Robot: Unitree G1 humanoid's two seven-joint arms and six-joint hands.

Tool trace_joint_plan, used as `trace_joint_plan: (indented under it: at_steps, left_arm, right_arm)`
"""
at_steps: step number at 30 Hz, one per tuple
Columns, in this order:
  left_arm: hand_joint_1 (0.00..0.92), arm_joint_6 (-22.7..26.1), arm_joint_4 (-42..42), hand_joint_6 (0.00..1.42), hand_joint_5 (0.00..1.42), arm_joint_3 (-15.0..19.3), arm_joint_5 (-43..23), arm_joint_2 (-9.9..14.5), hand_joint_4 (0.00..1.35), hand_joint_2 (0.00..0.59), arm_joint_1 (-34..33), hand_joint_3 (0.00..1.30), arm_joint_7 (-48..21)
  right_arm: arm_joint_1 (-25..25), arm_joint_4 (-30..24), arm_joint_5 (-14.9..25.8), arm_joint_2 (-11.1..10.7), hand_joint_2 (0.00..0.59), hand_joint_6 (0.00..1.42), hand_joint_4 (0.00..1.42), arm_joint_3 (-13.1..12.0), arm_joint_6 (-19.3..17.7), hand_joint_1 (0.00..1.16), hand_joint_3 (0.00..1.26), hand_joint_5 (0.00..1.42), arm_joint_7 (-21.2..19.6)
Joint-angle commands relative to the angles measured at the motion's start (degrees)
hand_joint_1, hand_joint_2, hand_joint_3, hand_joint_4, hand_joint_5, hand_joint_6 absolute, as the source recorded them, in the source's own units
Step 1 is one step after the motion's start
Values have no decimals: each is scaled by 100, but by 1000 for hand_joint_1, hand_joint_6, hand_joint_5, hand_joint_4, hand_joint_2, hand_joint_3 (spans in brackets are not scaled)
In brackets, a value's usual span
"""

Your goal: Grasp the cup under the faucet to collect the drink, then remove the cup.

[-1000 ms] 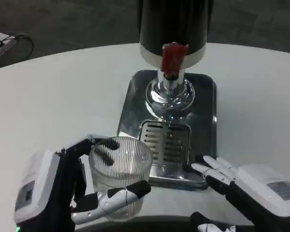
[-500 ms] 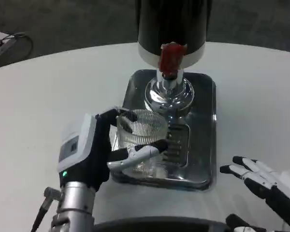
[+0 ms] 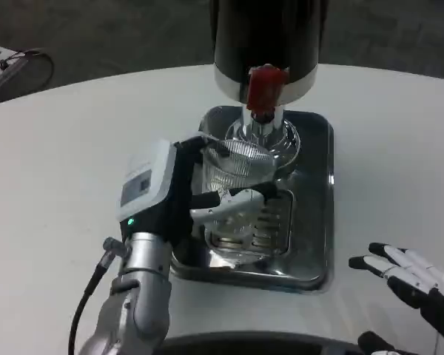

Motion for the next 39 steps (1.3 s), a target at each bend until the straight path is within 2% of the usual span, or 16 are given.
trace_joint_plan:
  at_steps: [1,4,6,7,9,13,15,21,29,35,39]
  left_arm:
    - [503,-148,469,1422,1273,-175,-52,10,1072,0,-340,1008,158]
    - [466,-227,635,1343,1133,-289,-100,34,931,0,-483,866,98]
    - [374,-245,680,1255,1024,-346,-129,65,798,19,-510,714,61]
    - [309,-256,695,1137,928,-367,-156,82,710,35,-501,645,45]
    - [221,-276,676,905,731,-399,-193,142,551,31,-463,554,20]
    - [159,-265,593,570,513,-418,-245,251,387,27,-408,445,-2]
    - [140,-250,549,503,460,-416,-249,298,332,20,-381,415,-6]
    - [120,-231,484,428,393,-434,-286,388,261,16,-355,334,-39]
    - [84,-357,297,400,354,-403,-465,451,208,23,-293,255,-171]
    - [60,-453,-393,400,357,-184,-717,623,208,22,138,250,-330]
    - [3,-432,-1377,386,345,121,-938,821,202,15,725,252,-628]
  right_arm:
    - [101,-43,62,1,446,119,0,-117,-69,328,114,0,-26]
    - [120,-46,79,-2,446,119,0,-147,-71,328,114,0,-19]
    - [113,-46,88,-1,446,119,0,-146,-61,328,114,0,-13]
    - [100,-46,94,-3,446,128,0,-146,-59,328,114,0,-14]
    - [56,-36,85,-17,446,131,0,-124,-56,328,115,0,-8]
    - [-3,-37,69,-17,446,132,0,-69,-46,329,115,0,2]
    - [-35,-29,58,-20,446,133,0,-46,-41,329,115,0,5]
    - [-129,12,36,-29,446,134,0,24,2,329,121,0,21]
    - [-286,101,-9,-16,446,135,0,145,109,329,124,0,14]
    - [-397,185,-8,-9,446,135,0,208,150,329,124,0,-5]
    - [-462,207,-18,-1,446,135,0,278,178,329,124,0,-10]
